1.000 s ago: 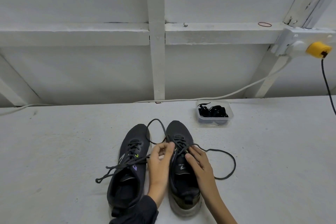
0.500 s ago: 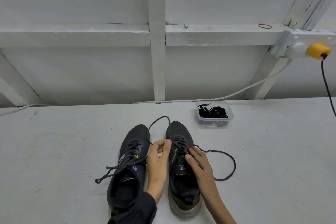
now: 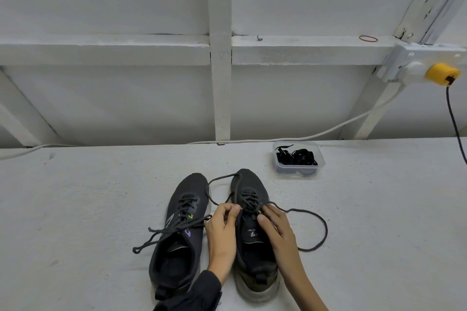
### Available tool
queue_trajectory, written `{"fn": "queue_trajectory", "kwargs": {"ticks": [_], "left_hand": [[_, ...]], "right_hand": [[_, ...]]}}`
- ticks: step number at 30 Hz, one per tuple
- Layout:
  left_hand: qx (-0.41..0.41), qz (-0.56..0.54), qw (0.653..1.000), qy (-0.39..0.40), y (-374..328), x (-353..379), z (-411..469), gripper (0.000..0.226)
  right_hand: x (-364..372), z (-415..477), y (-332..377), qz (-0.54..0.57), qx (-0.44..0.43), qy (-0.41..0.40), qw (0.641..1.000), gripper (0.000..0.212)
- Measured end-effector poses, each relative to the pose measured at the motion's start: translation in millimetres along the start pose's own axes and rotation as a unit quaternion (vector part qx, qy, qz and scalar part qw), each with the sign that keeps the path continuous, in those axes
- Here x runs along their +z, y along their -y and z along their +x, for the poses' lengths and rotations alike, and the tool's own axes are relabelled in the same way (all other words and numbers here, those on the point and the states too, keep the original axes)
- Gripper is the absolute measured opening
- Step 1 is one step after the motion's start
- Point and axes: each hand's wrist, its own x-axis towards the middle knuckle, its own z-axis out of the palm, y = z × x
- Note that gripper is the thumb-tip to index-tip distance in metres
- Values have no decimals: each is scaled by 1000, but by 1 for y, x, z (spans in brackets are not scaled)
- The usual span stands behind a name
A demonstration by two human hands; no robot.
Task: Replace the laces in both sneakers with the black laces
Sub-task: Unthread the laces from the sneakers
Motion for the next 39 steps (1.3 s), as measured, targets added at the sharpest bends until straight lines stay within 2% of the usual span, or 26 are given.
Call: {"fn": "queue_trajectory", "kwargs": {"ticks": [10, 15, 21, 24, 33, 39], "left_hand": [[-39, -17, 999, -4, 7, 4, 6, 19], [-35, -71, 997, -7, 8, 4, -1, 12], [-21, -129, 991, 33, 6, -3, -10, 9], [32, -84, 995, 50, 3, -6, -7, 11], [57, 44, 996, 50, 5, -1, 0, 16], [-38, -113, 993, -7, 5, -3, 3, 16]], "right_hand": [[0, 0, 1, 5, 2, 6, 1000, 33], [0, 0, 1, 2, -3, 4, 1000, 33], [0, 0, 1, -5, -10, 6, 1000, 33], [0, 0, 1, -6, -13, 6, 1000, 31], [0, 0, 0, -9, -13, 11, 1000, 34], [-1, -2, 2, -4, -4, 11, 1000, 36]]}}
